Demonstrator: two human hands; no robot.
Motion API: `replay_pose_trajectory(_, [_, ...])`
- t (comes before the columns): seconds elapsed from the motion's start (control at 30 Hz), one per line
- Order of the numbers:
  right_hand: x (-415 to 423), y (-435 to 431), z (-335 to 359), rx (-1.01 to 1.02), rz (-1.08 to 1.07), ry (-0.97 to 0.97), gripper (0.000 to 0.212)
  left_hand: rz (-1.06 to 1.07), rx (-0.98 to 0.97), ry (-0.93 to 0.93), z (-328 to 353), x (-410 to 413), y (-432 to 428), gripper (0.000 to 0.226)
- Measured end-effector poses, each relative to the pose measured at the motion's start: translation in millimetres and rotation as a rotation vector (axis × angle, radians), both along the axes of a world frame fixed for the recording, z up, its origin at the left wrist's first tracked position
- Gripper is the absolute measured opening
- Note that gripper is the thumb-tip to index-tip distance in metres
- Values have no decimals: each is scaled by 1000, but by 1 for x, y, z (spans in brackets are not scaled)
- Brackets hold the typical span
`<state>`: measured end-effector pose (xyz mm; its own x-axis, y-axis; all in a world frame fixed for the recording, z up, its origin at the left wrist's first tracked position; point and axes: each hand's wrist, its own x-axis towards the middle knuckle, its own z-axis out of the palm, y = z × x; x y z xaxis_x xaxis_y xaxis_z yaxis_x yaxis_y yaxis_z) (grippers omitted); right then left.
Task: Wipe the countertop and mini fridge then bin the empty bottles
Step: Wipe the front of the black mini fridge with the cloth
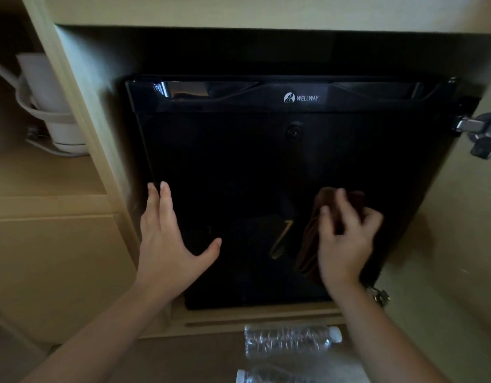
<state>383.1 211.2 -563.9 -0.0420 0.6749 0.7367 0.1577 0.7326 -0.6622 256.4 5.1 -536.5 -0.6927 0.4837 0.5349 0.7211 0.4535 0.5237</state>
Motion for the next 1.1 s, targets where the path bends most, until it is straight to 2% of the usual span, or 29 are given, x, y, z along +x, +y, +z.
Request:
replay_pose_trajectory(0.17, [-43, -65, -19, 187, 207, -216, 42, -12, -26, 18, -1, -4, -5, 116])
replay_pose_trajectory(0.3, [-35, -53, -18, 249, 290, -243, 42, -61, -21, -18, -6, -7, -10, 116])
replay_pose_trajectory(0.53, [1, 3, 6, -53, 93, 64, 34, -25, 27, -24, -10, -3, 0, 112])
replay_pose_trajectory(0.73, [-28, -29, -1, -113, 11, 161, 30, -164, 101, -105, -13, -14, -17, 108])
replay_pose_trajectory(0.9, [-67, -78, -14, 11, 84, 51, 29, -238, 63, -332, -20, -19, -34, 105])
replay_pose_trajectory(1.1, [-99, -128, -34, 155, 282, -236, 41, -207, 33, -291, -18, -19, -50, 102])
